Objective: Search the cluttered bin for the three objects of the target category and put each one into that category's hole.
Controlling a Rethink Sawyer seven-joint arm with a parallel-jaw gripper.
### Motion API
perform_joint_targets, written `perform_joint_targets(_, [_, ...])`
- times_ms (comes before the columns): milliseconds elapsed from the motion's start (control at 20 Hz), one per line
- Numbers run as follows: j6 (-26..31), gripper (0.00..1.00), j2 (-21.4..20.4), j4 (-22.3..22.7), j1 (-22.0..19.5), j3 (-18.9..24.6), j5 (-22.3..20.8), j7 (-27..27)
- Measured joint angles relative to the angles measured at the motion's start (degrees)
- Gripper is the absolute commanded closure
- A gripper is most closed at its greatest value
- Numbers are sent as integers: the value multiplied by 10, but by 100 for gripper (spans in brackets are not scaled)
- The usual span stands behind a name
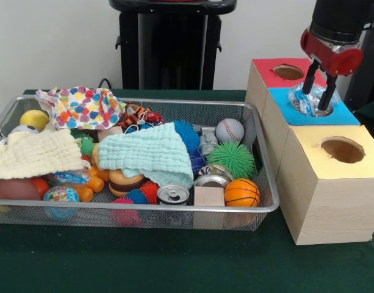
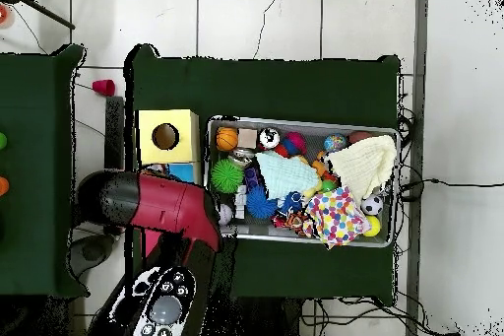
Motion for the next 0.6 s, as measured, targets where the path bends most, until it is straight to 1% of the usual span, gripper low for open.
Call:
perform_joint_targets(100, [24, 0, -12, 0, -3, -1, 0, 0])
perform_joint_targets(250, [15, 0, -15, 1, -10, 2, 0, 0])
perform_joint_targets(450, [-52, 0, -3, 4, -29, 14, 0, 0])
perform_joint_targets(600, [-124, 0, 16, 10, -44, 26, 1, 0])
